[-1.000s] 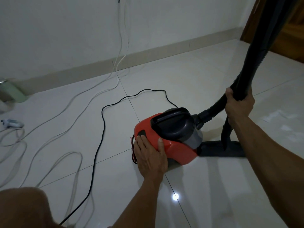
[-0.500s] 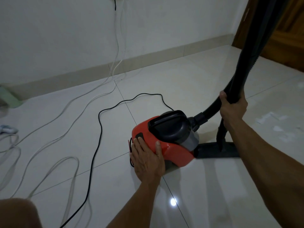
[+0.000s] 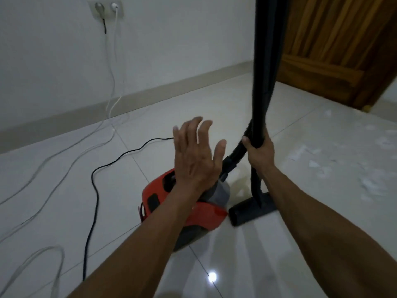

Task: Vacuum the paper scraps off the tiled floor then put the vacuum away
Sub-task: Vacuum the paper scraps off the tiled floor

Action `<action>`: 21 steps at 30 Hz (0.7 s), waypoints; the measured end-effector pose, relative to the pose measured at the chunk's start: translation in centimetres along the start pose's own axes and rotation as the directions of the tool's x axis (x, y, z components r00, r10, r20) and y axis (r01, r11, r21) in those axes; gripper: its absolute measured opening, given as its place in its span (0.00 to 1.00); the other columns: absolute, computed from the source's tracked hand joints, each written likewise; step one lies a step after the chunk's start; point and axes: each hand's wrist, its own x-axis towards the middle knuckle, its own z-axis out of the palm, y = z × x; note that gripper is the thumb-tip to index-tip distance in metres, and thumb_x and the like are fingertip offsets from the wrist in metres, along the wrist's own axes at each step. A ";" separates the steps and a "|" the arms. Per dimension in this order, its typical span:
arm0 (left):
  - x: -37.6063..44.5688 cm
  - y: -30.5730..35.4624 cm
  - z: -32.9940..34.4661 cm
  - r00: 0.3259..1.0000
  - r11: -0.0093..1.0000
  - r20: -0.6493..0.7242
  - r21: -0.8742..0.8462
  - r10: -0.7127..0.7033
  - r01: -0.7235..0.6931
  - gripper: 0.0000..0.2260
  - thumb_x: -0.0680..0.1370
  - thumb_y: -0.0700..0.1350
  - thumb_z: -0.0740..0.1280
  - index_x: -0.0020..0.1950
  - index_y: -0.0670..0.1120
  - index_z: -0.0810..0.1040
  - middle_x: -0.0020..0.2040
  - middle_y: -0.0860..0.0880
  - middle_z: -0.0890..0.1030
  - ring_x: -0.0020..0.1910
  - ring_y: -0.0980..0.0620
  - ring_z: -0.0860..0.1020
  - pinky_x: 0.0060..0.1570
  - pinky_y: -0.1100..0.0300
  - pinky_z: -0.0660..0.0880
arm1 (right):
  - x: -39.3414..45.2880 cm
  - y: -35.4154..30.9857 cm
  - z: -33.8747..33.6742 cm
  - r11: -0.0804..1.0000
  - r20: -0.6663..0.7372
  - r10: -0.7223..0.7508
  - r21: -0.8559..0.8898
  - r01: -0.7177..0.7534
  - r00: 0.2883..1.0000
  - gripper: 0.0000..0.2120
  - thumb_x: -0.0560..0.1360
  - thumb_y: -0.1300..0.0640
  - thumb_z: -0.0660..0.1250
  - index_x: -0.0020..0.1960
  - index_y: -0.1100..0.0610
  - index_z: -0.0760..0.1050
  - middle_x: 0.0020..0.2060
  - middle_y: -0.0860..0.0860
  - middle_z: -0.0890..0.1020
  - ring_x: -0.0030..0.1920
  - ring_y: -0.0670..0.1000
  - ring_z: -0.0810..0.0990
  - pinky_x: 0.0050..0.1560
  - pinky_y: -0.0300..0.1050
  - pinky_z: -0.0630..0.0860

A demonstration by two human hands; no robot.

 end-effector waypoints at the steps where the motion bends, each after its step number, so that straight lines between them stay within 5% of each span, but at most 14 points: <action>1: 2.2 1.1 -0.1 0.991 0.991 0.031 0.020 0.130 -0.131 0.22 0.79 0.54 0.61 0.68 0.43 0.70 0.68 0.43 0.71 0.69 0.42 0.68 0.72 0.40 0.57 | 0.0 -0.1 -0.1 0.999 0.002 -0.025 -0.022 0.025 1.000 0.33 0.76 0.59 0.73 0.78 0.54 0.65 0.55 0.47 0.80 0.53 0.45 0.79 0.51 0.32 0.76; 5: 10.4 4.8 -0.5 0.795 0.776 0.218 0.184 0.566 -0.603 0.23 0.79 0.53 0.62 0.72 0.46 0.68 0.72 0.43 0.68 0.73 0.41 0.63 0.74 0.38 0.53 | 0.0 -0.1 -0.8 0.992 0.052 -0.052 -0.115 0.058 0.997 0.30 0.75 0.59 0.74 0.75 0.54 0.69 0.55 0.49 0.83 0.52 0.46 0.81 0.47 0.33 0.78; 8: 15.5 5.9 -1.2 0.646 0.532 0.407 0.367 0.645 -0.763 0.23 0.77 0.56 0.63 0.69 0.47 0.70 0.69 0.43 0.71 0.73 0.41 0.64 0.74 0.35 0.48 | -0.3 0.5 -1.2 0.981 0.128 -0.010 -0.190 0.034 0.992 0.29 0.75 0.57 0.74 0.74 0.52 0.69 0.60 0.49 0.81 0.58 0.50 0.78 0.57 0.46 0.76; 12: 19.1 6.2 -2.7 0.616 0.319 0.659 0.528 0.431 -0.787 0.30 0.76 0.70 0.54 0.67 0.51 0.74 0.63 0.47 0.78 0.67 0.43 0.71 0.74 0.37 0.47 | -0.1 1.2 -1.0 0.973 0.229 -0.013 -0.220 0.064 0.973 0.31 0.74 0.57 0.74 0.73 0.45 0.67 0.55 0.45 0.81 0.56 0.52 0.79 0.59 0.56 0.77; 15: 19.5 5.9 -3.0 0.586 0.262 0.767 0.528 0.262 -0.808 0.32 0.72 0.73 0.56 0.64 0.52 0.75 0.60 0.50 0.79 0.61 0.46 0.74 0.65 0.46 0.62 | 0.5 1.6 -0.7 0.954 0.309 0.010 -0.288 0.083 0.951 0.29 0.73 0.55 0.72 0.66 0.37 0.63 0.48 0.43 0.80 0.48 0.50 0.82 0.57 0.60 0.76; 18: 19.6 5.2 -2.8 0.539 0.308 0.830 0.481 0.140 -0.821 0.28 0.70 0.73 0.60 0.51 0.51 0.75 0.48 0.52 0.78 0.52 0.48 0.78 0.47 0.54 0.68 | 1.0 1.9 -0.4 0.942 0.340 0.073 -0.332 0.047 0.937 0.25 0.74 0.57 0.72 0.59 0.41 0.60 0.42 0.44 0.79 0.36 0.46 0.81 0.55 0.62 0.76; 21: 19.6 4.0 -2.6 0.494 0.389 0.865 0.427 0.090 -0.817 0.26 0.68 0.73 0.62 0.43 0.50 0.70 0.36 0.53 0.69 0.39 0.49 0.73 0.40 0.56 0.71 | 0.7 1.4 0.1 0.938 0.333 0.098 -0.347 0.025 0.938 0.24 0.74 0.59 0.72 0.57 0.45 0.59 0.42 0.48 0.78 0.36 0.48 0.79 0.46 0.55 0.76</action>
